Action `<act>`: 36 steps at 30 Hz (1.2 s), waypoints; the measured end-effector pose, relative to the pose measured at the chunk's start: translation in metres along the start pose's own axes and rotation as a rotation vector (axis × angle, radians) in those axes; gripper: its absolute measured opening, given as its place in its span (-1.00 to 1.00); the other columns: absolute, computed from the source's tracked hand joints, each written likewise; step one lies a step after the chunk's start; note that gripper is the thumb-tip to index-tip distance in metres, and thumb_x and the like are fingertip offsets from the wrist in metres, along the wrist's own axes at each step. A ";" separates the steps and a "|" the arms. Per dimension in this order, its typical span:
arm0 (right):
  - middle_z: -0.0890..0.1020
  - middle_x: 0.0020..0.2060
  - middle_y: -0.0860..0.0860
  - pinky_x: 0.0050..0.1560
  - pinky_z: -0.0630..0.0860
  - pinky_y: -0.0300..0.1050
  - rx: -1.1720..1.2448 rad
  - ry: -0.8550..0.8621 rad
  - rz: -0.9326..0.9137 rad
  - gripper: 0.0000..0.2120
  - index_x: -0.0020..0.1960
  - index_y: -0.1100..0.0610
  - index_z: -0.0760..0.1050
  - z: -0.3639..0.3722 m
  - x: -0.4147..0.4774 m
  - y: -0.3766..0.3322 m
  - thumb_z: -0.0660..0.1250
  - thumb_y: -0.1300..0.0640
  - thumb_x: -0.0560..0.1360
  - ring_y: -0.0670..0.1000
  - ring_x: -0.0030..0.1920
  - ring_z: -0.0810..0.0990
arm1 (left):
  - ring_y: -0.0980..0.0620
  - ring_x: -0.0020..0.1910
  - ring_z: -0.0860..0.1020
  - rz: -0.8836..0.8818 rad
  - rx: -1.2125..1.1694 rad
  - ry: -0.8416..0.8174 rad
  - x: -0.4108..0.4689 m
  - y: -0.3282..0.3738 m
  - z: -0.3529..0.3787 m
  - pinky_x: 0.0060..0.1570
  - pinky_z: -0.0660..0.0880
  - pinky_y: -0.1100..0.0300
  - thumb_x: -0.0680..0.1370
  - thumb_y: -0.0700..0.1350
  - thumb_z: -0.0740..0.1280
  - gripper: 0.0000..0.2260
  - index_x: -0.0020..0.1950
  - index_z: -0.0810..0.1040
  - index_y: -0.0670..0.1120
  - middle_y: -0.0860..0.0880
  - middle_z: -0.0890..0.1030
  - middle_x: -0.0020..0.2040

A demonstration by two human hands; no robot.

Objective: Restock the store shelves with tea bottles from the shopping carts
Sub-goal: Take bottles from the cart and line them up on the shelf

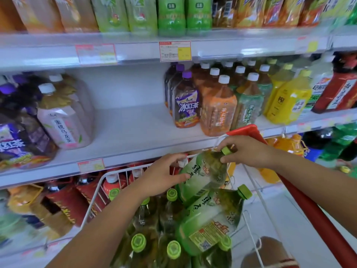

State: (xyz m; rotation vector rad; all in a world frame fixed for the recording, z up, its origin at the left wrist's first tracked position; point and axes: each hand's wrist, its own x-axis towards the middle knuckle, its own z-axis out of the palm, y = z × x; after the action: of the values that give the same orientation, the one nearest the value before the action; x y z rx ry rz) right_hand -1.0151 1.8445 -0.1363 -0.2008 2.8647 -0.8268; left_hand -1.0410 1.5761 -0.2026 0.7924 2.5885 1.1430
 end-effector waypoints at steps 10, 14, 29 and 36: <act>0.52 0.05 -0.21 0.01 0.30 -0.52 -0.089 0.108 -0.447 -0.76 0.11 -0.10 0.55 -0.017 0.001 -0.090 0.41 0.14 0.48 -0.37 0.07 0.43 | 0.21 0.41 0.35 -0.045 -0.281 -0.146 -0.002 0.013 -0.036 0.37 0.29 0.22 0.34 -0.01 0.60 -0.14 0.52 0.20 0.21 0.24 0.40 0.41; 0.58 0.08 -0.24 0.05 0.42 -0.45 0.165 0.172 -0.476 -0.68 0.11 -0.15 0.54 -0.023 0.001 -0.124 0.42 0.21 0.47 -0.30 0.11 0.52 | 0.16 0.26 0.54 0.008 -0.437 -0.044 -0.014 0.017 -0.066 0.26 0.47 0.15 0.33 -0.19 0.60 -0.32 0.35 0.45 0.18 0.16 0.62 0.24; 0.61 0.12 -0.14 0.19 0.49 -0.15 0.625 0.252 -0.355 -0.23 0.29 -0.04 0.39 0.090 0.127 -0.173 0.65 0.10 0.17 -0.11 0.18 0.57 | 0.16 0.30 0.50 0.024 -0.265 0.397 -0.035 -0.056 -0.176 0.30 0.44 0.12 0.29 0.13 0.57 -0.31 0.38 0.44 0.15 0.16 0.59 0.26; 0.64 0.13 0.01 0.13 0.56 -0.04 0.646 0.221 -0.296 -0.20 0.32 0.07 0.41 0.117 0.224 -0.179 0.67 0.13 0.15 0.01 0.13 0.62 | 0.11 0.05 0.57 -0.183 0.276 0.405 -0.049 -0.152 -0.186 0.12 0.52 0.10 0.20 0.47 0.35 -0.21 0.23 0.60 -0.04 0.08 0.61 0.08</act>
State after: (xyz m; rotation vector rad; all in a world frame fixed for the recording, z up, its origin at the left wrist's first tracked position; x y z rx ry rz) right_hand -1.1977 1.5958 -0.1619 -0.4766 2.6034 -1.8739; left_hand -1.1308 1.3485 -0.1894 0.3855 3.1250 0.9888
